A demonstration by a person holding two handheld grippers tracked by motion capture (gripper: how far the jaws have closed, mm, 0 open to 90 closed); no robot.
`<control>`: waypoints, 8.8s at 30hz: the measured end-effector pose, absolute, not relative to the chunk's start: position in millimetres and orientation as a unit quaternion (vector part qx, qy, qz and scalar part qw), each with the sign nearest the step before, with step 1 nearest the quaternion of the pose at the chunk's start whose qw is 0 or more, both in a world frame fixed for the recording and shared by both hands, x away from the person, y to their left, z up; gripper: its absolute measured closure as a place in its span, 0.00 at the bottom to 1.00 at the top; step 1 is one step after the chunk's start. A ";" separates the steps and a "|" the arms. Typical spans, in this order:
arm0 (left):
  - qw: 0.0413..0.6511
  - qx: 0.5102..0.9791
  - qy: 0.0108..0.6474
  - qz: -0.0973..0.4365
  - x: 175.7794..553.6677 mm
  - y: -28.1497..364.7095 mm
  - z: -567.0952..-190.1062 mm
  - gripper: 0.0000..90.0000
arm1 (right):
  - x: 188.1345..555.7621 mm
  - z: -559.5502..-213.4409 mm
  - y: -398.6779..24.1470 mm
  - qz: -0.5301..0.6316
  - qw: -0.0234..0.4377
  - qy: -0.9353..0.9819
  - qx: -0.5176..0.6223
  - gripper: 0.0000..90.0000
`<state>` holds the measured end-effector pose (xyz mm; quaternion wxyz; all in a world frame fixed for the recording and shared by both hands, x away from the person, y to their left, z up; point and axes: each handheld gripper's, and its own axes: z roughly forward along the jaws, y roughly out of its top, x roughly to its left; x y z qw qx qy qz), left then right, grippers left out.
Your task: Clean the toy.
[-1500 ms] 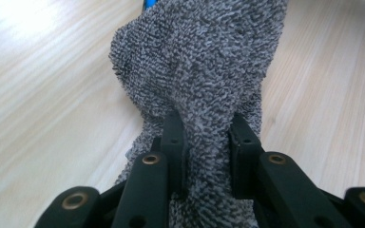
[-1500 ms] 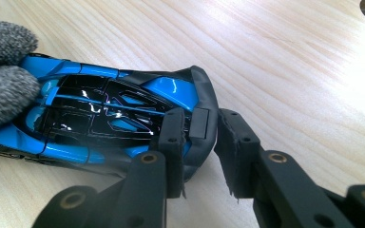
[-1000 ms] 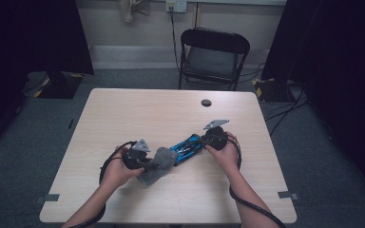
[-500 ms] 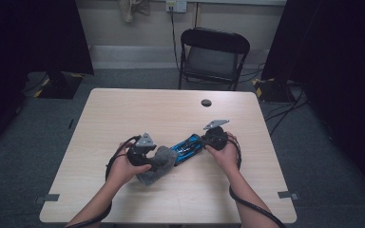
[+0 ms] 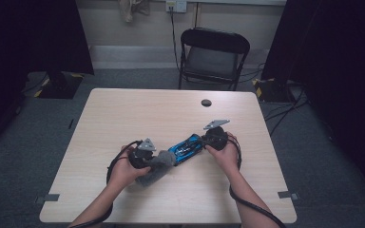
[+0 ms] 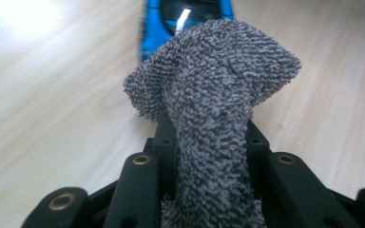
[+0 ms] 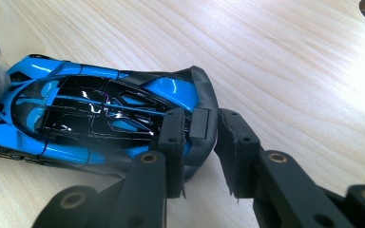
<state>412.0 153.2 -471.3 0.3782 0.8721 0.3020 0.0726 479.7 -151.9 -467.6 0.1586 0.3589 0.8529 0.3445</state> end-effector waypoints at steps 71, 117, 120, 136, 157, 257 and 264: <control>0.364 0.884 0.288 0.047 400.1 137.8 -479.7 0.75 | 467.2 -471.3 -98.3 0.362 0.129 0.866 0.321 0.19; 0.355 0.874 0.325 0.058 424.6 142.5 -476.9 0.75 | 465.5 -472.0 -94.2 0.367 0.126 0.865 0.318 0.20; 0.360 0.874 0.323 0.051 419.8 141.4 -477.4 0.75 | 465.0 -472.5 -94.4 0.370 0.127 0.864 0.318 0.20; 0.369 0.888 0.274 0.005 392.5 119.0 -473.8 0.75 | 464.5 -471.7 -92.4 0.366 0.128 0.866 0.316 0.20; 0.365 0.888 0.279 0.011 398.9 112.9 -475.6 0.76 | 464.7 -471.2 -92.1 0.363 0.128 0.868 0.314 0.21; 0.370 0.891 0.262 -0.024 388.2 99.3 -464.0 0.76 | 462.3 -471.4 -88.0 0.361 0.135 0.873 0.298 0.21; 0.358 0.891 0.280 -0.006 399.3 105.2 -472.4 0.76 | 461.6 -472.0 -88.6 0.364 0.136 0.872 0.299 0.21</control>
